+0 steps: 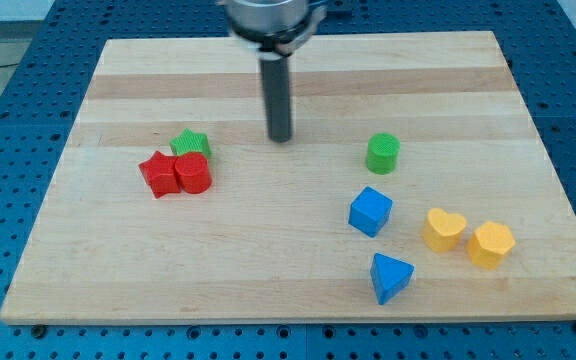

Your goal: Push the green circle into the green star

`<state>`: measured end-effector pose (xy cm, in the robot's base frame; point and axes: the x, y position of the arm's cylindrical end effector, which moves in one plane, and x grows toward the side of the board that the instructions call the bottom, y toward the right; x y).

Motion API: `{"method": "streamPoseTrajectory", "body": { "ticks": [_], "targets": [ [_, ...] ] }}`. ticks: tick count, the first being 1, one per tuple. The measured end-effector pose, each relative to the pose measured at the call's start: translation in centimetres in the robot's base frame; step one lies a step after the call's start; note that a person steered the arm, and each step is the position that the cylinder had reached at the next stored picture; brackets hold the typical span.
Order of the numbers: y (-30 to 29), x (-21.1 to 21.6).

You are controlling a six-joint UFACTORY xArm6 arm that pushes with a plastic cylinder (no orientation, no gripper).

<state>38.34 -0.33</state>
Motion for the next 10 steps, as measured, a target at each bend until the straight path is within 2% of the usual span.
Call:
{"method": "streamPoseTrajectory", "body": {
  "ticks": [1,2,3,5,6,9,10],
  "targets": [
    [8.9,0.0],
    [15.6,2.3],
    [16.5,4.3],
    [5.7,4.5],
    [2.5,4.7],
    [2.8,9.9],
    [0.6,9.1]
  ]
}}
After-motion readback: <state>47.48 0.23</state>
